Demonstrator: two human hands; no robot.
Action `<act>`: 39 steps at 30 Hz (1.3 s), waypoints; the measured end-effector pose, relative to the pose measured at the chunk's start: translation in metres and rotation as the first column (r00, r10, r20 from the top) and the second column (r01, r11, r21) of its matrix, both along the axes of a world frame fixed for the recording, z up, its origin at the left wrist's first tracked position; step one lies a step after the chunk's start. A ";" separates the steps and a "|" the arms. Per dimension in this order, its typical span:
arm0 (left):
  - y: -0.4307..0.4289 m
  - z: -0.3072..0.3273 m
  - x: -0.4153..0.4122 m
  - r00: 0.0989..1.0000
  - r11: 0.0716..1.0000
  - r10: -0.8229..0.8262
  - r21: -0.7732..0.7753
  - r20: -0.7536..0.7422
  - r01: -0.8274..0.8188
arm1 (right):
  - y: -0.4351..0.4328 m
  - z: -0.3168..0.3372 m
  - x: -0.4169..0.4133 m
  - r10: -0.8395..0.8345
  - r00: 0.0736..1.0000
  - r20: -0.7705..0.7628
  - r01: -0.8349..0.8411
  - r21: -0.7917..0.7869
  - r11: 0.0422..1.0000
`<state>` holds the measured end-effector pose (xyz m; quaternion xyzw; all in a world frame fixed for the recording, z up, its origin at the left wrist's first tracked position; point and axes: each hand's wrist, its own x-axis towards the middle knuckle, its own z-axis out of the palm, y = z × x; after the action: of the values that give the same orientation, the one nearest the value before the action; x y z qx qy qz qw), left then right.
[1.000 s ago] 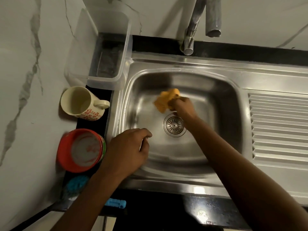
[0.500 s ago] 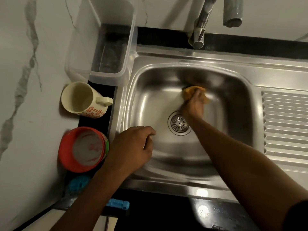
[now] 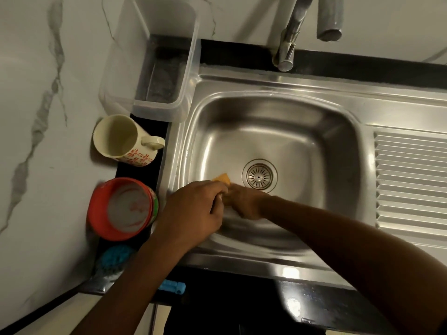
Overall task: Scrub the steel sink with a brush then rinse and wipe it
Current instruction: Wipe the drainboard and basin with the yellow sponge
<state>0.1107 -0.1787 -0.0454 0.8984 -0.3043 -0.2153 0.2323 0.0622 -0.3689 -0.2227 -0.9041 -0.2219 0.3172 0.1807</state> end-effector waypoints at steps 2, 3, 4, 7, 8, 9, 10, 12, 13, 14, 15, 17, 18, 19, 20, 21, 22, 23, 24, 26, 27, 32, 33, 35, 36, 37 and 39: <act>-0.002 0.002 -0.001 1.000 1.000 -0.007 0.016 -0.010 0.007 | -0.011 -0.002 -0.025 0.152 0.988 0.001 -0.152 0.015 0.988; -0.003 0.003 -0.002 1.000 1.000 -0.006 0.011 -0.011 0.007 | -0.019 -0.004 -0.035 0.233 0.972 -0.005 -0.233 -0.028 0.972; -0.004 0.004 -0.002 1.000 1.000 -0.005 0.006 -0.012 0.005 | -0.028 -0.003 -0.042 0.281 0.959 -0.035 -0.283 -0.076 0.956; -0.008 0.006 -0.005 1.000 1.000 -0.009 0.006 -0.018 0.009 | -0.051 0.014 -0.057 0.310 0.944 -0.109 -0.327 -0.223 0.918; -0.010 0.006 -0.007 1.000 1.000 -0.008 0.000 -0.017 0.008 | -0.055 0.018 -0.063 0.305 0.946 -0.111 -0.324 -0.263 0.909; -0.010 0.006 -0.007 1.000 1.000 -0.003 -0.007 -0.013 0.003 | -0.059 0.020 -0.067 0.305 0.946 -0.110 -0.324 -0.299 0.898; -0.011 0.006 -0.008 1.000 1.000 0.002 -0.017 -0.010 -0.002 | -0.066 0.023 -0.072 0.256 0.959 -0.125 -0.283 -0.330 0.900; -0.011 0.006 -0.009 1.000 0.999 0.017 -0.037 -0.006 -0.017 | -0.083 0.028 -0.076 0.077 0.989 -0.126 -0.120 -0.376 0.919; -0.012 0.006 -0.010 1.000 0.999 0.020 -0.044 -0.005 -0.020 | -0.091 0.032 -0.077 -0.026 0.994 -0.108 -0.023 -0.427 0.904; -0.012 0.006 -0.010 1.000 0.999 0.022 -0.049 -0.003 -0.022 | -0.100 0.033 -0.075 -0.102 0.992 -0.075 0.054 -0.481 0.875; -0.012 0.006 -0.011 1.000 0.998 0.024 -0.049 -0.001 -0.024 | -0.108 0.034 -0.071 -0.167 0.985 -0.049 0.117 -0.524 0.844; -0.012 0.005 -0.011 1.000 0.999 0.019 -0.043 -0.009 -0.019 | -0.120 0.033 -0.053 -0.346 0.938 -0.006 0.284 -0.558 0.780; -0.011 0.003 -0.012 1.000 0.999 0.015 -0.039 -0.013 -0.016 | -0.125 0.036 -0.042 -0.437 0.898 0.046 0.382 -0.576 0.723; -0.011 0.002 -0.013 1.000 0.999 0.011 -0.035 -0.012 -0.011 | -0.133 0.040 -0.030 -0.508 0.857 0.089 0.454 -0.596 0.663; -0.010 0.002 -0.013 1.000 1.000 0.006 -0.030 -0.011 -0.006 | -0.139 0.045 -0.019 -0.549 0.827 0.121 0.505 -0.591 0.630; -0.010 0.002 -0.013 1.000 1.000 0.002 -0.027 -0.012 -0.002 | -0.146 0.048 -0.011 -0.561 0.817 0.138 0.525 -0.581 0.622; -0.009 0.002 -0.012 1.000 1.000 0.001 -0.024 -0.013 -0.002 | -0.151 0.052 -0.006 -0.529 0.839 0.126 0.493 -0.586 0.643; -0.008 0.002 -0.012 1.000 1.000 0.005 -0.023 -0.012 -0.005 | -0.150 0.057 -0.004 -0.487 0.867 0.109 0.454 -0.577 0.679; -0.008 0.002 -0.011 1.000 1.000 0.011 -0.024 -0.007 -0.012 | -0.145 0.063 -0.004 -0.435 0.896 0.083 0.403 -0.563 0.722; -0.009 0.003 -0.012 1.000 0.999 0.019 -0.027 0.001 -0.019 | -0.130 0.067 -0.011 -0.377 0.926 0.033 0.342 -0.499 0.796; -0.010 0.004 -0.012 1.000 1.000 0.016 -0.026 -0.002 -0.016 | -0.122 0.066 -0.015 -0.356 0.934 0.000 0.312 -0.480 0.820; -0.015 0.005 -0.012 1.000 1.000 -0.001 -0.028 0.002 0.001 | -0.097 0.046 -0.025 -0.263 0.965 0.016 0.218 -0.606 0.765; -0.016 0.005 -0.012 1.000 1.000 -0.004 -0.027 0.007 0.004 | -0.090 0.043 -0.030 -0.283 0.959 0.019 0.232 -0.628 0.743; -0.017 0.005 -0.013 1.000 1.000 -0.011 -0.023 0.010 0.011 | -0.078 0.038 -0.041 -0.327 0.945 -0.009 0.239 -0.663 0.709; -0.018 0.005 -0.015 1.000 1.000 -0.015 -0.021 0.011 0.015 | -0.071 0.040 -0.046 -0.331 0.943 -0.034 0.216 -0.695 0.686; -0.017 0.004 -0.016 1.000 1.000 -0.018 -0.021 0.016 0.018 | -0.066 0.041 -0.051 -0.338 0.941 -0.018 0.227 -0.708 0.669; -0.016 0.004 -0.017 1.000 1.000 -0.019 -0.022 0.025 0.019 | -0.061 0.038 -0.062 -0.294 0.956 -0.007 0.207 -0.694 0.690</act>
<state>0.0936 -0.1944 -0.0412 0.8955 -0.3181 -0.2028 0.2362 0.0006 -0.4295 -0.1847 -0.9079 0.0476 0.4013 -0.1118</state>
